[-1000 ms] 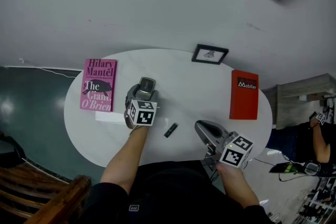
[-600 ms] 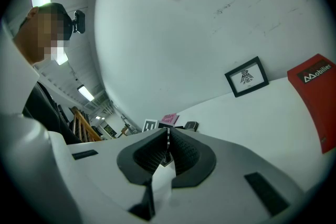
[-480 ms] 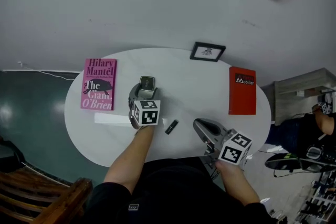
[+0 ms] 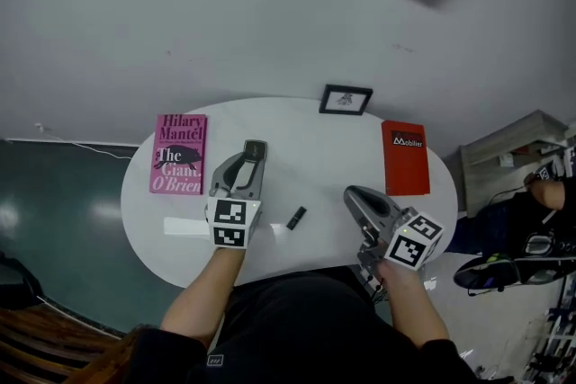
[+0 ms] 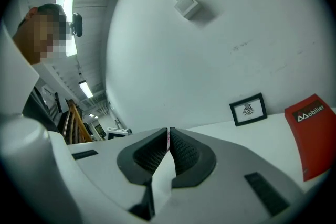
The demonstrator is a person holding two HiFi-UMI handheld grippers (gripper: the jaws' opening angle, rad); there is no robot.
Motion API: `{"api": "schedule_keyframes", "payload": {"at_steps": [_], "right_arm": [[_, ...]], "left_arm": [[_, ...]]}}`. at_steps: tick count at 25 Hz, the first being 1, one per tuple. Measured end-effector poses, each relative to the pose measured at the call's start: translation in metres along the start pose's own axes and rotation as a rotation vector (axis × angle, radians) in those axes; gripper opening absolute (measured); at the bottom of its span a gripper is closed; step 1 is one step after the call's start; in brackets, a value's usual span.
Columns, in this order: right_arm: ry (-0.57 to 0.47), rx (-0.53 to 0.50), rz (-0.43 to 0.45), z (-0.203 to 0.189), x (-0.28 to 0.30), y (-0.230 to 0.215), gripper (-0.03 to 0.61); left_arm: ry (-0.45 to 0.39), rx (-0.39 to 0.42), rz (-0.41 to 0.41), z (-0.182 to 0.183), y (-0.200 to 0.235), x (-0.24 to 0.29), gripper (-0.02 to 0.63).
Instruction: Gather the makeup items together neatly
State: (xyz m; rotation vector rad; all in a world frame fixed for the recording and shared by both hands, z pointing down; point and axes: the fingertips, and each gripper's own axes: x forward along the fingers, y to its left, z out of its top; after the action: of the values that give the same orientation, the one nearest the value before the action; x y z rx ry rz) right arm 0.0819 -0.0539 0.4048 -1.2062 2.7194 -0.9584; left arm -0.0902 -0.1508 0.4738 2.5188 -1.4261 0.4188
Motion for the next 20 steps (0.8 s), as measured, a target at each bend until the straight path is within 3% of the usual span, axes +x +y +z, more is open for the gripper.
{"api": "schedule_keyframes", "payload": {"at_steps": [3, 11, 15, 20], "right_arm": [[-0.026, -0.019, 0.020, 0.015, -0.003, 0.002, 0.037], [-0.027, -0.028, 0.107, 0.027, -0.025, -0.015, 0.037], [-0.007, -0.034, 0.137, 0.025, -0.057, -0.035, 0.037], [0.033, -0.016, 0.177, 0.013, -0.097, -0.064, 0.037]], "left_arm": [[-0.050, -0.003, -0.037, 0.019, -0.010, -0.025, 0.033], [-0.124, -0.023, -0.213, 0.026, -0.081, -0.053, 0.024], [-0.118, -0.025, -0.188, 0.011, -0.111, -0.053, 0.025], [-0.078, -0.041, -0.069, -0.019, -0.138, -0.046, 0.026]]}}
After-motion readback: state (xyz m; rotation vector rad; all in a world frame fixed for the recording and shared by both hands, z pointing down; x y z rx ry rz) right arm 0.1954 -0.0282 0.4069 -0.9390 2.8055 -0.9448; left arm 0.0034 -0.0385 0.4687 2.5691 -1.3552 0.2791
